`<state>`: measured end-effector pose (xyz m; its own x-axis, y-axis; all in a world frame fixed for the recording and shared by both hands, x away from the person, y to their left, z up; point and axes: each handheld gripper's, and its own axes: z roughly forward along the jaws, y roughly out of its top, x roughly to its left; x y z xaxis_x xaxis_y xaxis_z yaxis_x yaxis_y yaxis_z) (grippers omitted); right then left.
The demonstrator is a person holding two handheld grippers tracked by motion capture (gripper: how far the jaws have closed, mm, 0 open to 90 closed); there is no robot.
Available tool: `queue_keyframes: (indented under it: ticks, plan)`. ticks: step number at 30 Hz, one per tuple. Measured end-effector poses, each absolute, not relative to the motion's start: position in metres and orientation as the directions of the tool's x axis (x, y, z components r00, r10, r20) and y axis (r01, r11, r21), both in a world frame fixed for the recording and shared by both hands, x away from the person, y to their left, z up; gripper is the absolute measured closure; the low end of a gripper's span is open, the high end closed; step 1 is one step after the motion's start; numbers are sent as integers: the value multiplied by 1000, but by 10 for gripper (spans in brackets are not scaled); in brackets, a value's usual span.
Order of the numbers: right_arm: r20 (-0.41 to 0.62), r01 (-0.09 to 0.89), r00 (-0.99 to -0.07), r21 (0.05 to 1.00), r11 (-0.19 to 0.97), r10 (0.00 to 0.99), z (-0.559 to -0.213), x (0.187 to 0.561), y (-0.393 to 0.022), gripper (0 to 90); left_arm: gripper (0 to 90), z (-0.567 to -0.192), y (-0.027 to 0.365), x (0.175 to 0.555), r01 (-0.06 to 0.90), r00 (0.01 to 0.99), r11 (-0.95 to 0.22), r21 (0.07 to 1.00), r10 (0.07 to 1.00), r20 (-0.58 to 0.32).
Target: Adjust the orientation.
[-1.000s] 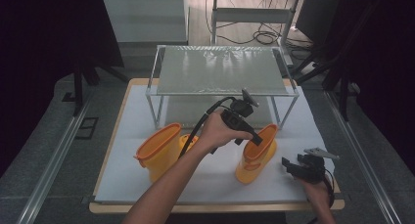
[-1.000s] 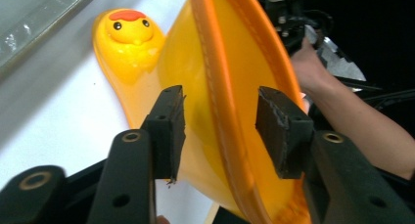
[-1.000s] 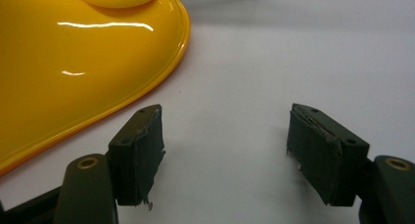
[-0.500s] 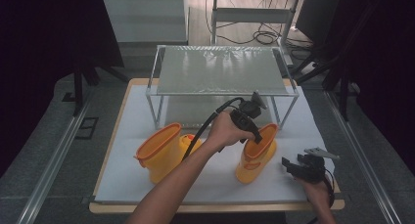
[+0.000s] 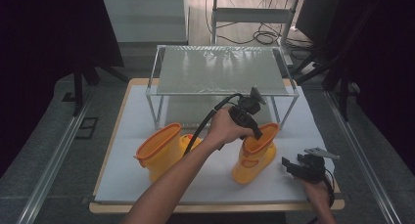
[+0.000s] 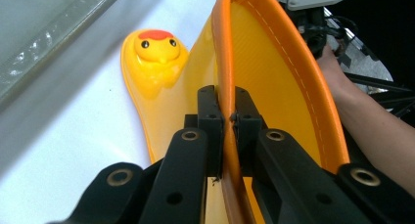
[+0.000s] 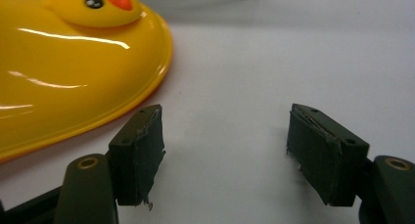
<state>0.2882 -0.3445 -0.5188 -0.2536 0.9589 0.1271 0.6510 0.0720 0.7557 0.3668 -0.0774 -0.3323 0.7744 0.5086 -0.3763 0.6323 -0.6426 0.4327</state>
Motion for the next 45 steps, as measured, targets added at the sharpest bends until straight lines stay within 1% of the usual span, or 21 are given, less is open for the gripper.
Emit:
queue_keyframes:
  ticks: [4, 8, 17, 23, 29, 33, 42, 45]
  plan:
    - [134, 652, -252, 755, 66, 958, -519, 288, -345, 292, 860, -326, -72, 363, 625, 780, -646, 438, 502, -373]
    - [133, 652, -252, 755, 67, 958, -519, 288, -345, 292, 861, -312, -56, 356, 621, 784, -644, 448, 503, -364]
    - [130, 651, -251, 756, 68, 959, -519, 288, -345, 292, 861, -295, -26, 336, 593, 805, -671, 445, 515, -295]
    - [125, 650, -254, 757, 73, 959, -519, 288, -345, 292, 861, -294, -13, 328, 588, 808, -673, 450, 513, -290]
    - [125, 650, -253, 756, 73, 959, -519, 288, -344, 293, 861, -299, 3, 326, 597, 801, -660, 456, 510, -313]
    - [125, 650, -252, 756, 72, 959, -519, 288, -344, 293, 861, -300, 10, 323, 600, 799, -651, 465, 513, -313]
    - [124, 650, -252, 756, 73, 960, -519, 288, -344, 294, 861, -301, 41, 314, 608, 791, -633, 479, 536, -296]
    - [123, 650, -251, 757, 73, 960, -519, 288, -344, 294, 861, -304, 47, 313, 598, 798, -646, 474, 533, -282]
